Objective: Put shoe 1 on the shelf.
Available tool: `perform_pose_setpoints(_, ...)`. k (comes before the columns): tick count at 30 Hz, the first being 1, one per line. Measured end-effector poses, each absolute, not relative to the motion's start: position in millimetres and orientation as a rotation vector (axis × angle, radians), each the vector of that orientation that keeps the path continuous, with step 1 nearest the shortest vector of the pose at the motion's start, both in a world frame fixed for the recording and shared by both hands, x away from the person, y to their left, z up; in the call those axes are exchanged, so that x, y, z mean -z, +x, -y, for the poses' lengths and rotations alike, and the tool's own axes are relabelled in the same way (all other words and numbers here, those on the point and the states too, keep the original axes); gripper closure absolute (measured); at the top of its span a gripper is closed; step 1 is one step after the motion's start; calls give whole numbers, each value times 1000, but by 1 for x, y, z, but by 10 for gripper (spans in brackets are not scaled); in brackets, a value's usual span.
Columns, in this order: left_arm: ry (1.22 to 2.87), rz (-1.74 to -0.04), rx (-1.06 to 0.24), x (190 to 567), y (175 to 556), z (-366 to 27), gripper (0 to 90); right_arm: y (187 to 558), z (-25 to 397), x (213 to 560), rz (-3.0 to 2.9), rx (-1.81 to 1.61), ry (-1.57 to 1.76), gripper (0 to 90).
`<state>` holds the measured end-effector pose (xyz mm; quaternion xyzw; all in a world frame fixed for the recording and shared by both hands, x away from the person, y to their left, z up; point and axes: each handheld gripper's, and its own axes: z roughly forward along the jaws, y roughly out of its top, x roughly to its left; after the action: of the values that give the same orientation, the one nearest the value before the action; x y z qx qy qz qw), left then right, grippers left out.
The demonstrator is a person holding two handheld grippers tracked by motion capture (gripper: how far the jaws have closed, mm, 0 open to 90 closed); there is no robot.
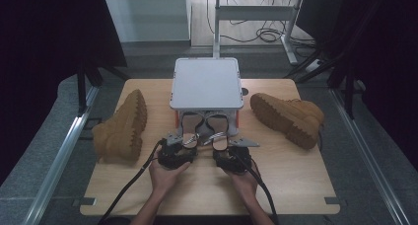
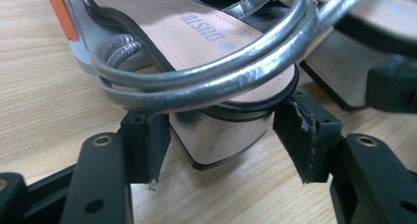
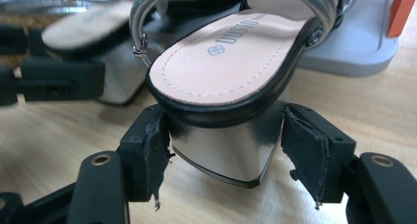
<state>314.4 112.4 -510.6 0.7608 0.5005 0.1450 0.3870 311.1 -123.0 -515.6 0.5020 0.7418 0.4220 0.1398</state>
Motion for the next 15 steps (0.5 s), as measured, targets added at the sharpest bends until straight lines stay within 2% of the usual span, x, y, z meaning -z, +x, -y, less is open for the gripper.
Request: perform_pose_setpoints(15,1936,-1279,-357,511,326,-113,393,336,121,516,-2112,-1227,1464,360)
